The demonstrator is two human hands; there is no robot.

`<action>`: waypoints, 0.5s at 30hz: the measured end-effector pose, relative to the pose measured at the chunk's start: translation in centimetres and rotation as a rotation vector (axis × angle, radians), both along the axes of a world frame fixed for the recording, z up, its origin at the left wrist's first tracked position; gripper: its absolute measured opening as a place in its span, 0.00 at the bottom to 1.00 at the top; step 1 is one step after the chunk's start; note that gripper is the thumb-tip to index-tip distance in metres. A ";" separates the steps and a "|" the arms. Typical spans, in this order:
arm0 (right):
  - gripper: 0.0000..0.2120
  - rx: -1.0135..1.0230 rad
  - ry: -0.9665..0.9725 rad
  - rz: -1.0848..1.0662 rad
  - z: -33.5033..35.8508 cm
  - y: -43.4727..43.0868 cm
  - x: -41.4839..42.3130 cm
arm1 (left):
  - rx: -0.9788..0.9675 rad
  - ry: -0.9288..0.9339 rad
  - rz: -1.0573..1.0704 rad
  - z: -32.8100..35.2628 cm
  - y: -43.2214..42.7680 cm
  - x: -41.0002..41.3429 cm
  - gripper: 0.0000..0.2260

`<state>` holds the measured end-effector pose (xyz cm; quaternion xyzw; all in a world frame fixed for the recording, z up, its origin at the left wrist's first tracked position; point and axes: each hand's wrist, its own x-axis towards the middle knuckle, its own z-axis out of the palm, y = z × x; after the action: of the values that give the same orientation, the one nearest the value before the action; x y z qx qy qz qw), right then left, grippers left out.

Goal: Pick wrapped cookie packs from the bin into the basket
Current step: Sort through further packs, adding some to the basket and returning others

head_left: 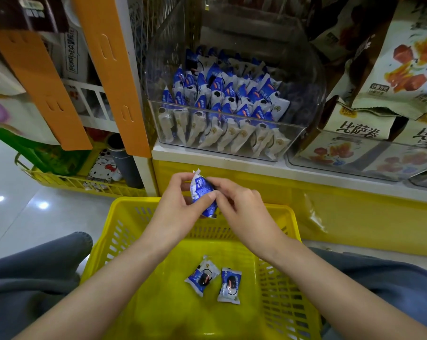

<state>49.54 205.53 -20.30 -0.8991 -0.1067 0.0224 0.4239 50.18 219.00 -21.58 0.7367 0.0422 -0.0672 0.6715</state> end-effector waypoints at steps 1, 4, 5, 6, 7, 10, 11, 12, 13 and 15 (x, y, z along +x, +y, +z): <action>0.16 -0.005 0.007 0.019 0.0 0.0 0.0 | 0.022 -0.001 0.002 0.0 0.1 0.0 0.17; 0.17 -0.037 0.008 0.049 0.0 0.0 -0.2 | 0.078 -0.024 0.007 -0.1 0.0 0.0 0.15; 0.16 -0.033 0.003 0.046 0.0 0.0 -0.2 | 0.091 -0.027 0.014 -0.2 0.0 0.0 0.15; 0.16 -0.022 -0.002 0.037 0.0 0.1 -0.1 | 0.097 -0.018 0.026 -0.2 -0.1 0.0 0.15; 0.16 -0.002 -0.003 0.028 0.0 0.2 -0.1 | 0.090 0.002 0.046 -0.3 -0.1 0.1 0.15; 0.17 0.123 0.083 0.037 -0.1 0.4 0.0 | -0.100 0.078 0.136 0.2 -0.2 0.4 0.16; 0.20 0.159 0.115 0.059 -0.1 0.5 -0.1 | -0.187 0.095 0.161 0.4 -0.1 0.5 0.16; 0.22 0.169 0.120 0.078 -0.2 0.6 -0.2 | -0.255 0.112 0.181 0.6 -0.1 0.6 0.17; 0.24 0.157 0.107 0.089 -0.2 0.7 -0.3 | -0.296 0.131 0.188 0.8 0.0 0.7 0.18; 0.24 0.122 0.081 0.077 -0.1 0.6 -0.3 | -0.293 0.159 0.151 1.1 0.1 0.7 0.19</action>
<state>49.26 206.13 -20.45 -0.8653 -0.1251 0.0684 0.4805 50.89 219.12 -20.53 0.6181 0.1401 -0.0801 0.7693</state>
